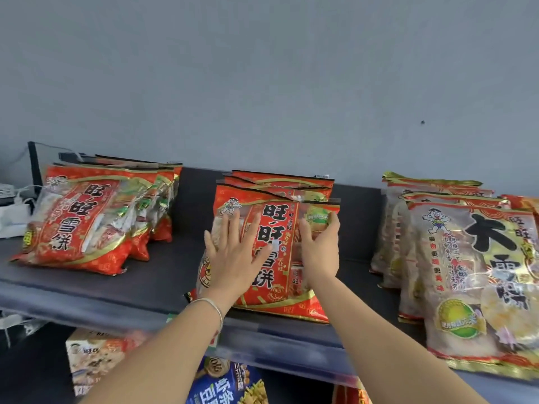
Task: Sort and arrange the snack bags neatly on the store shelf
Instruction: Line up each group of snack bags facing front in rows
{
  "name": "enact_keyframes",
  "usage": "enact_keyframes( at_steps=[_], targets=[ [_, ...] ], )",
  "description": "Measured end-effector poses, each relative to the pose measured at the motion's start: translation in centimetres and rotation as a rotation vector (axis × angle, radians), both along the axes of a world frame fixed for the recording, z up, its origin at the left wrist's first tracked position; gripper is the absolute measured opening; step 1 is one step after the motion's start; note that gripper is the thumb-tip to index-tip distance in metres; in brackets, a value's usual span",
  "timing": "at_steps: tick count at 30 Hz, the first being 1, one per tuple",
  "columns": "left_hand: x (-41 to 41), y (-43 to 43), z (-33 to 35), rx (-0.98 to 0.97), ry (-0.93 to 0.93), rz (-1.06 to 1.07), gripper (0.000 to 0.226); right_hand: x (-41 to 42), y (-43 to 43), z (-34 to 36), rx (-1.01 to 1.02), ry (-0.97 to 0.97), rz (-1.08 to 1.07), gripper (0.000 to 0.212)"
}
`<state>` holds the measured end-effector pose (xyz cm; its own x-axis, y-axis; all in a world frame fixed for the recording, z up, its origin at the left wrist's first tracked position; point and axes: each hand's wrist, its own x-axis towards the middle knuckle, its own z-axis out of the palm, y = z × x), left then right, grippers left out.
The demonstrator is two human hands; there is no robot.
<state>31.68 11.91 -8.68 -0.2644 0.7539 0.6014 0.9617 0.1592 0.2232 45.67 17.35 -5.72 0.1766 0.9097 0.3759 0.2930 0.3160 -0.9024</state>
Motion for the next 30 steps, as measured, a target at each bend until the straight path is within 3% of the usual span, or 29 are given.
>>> enact_keyframes(
  at_steps=[11, 14, 18, 20, 23, 30],
  targets=[
    [-1.7, 0.0, 1.1, -0.039, -0.001, -0.046, 0.070, 0.8, 0.8, 0.1, -0.024, -0.238, 0.061, 0.074],
    [-0.6, -0.4, 1.8, -0.008, 0.136, -0.138, 0.072, 1.6, 0.9, 0.6, 0.074, -0.358, 0.023, 0.070],
    [1.0, -0.4, 2.3, -0.238, 0.369, -0.238, 0.076, 2.0, 1.3, 1.0, -0.030, -0.566, 0.046, 0.069],
    [1.1, -0.4, 2.7, -0.259, 0.363, -0.230, 0.075, 2.2, 1.2, 1.4, -0.091, -0.585, 0.065, 0.069],
    [1.2, -1.1, 3.3, -0.250, 0.292, -0.269, 0.068, 2.5, 0.1, 1.8, -0.026, -0.597, 0.015, 0.060],
    [2.9, -1.8, 4.3, 0.034, 0.099, -0.415, 0.039, 4.3, -3.0, 1.7, 0.209, -0.752, -0.101, 0.041]
  ],
)
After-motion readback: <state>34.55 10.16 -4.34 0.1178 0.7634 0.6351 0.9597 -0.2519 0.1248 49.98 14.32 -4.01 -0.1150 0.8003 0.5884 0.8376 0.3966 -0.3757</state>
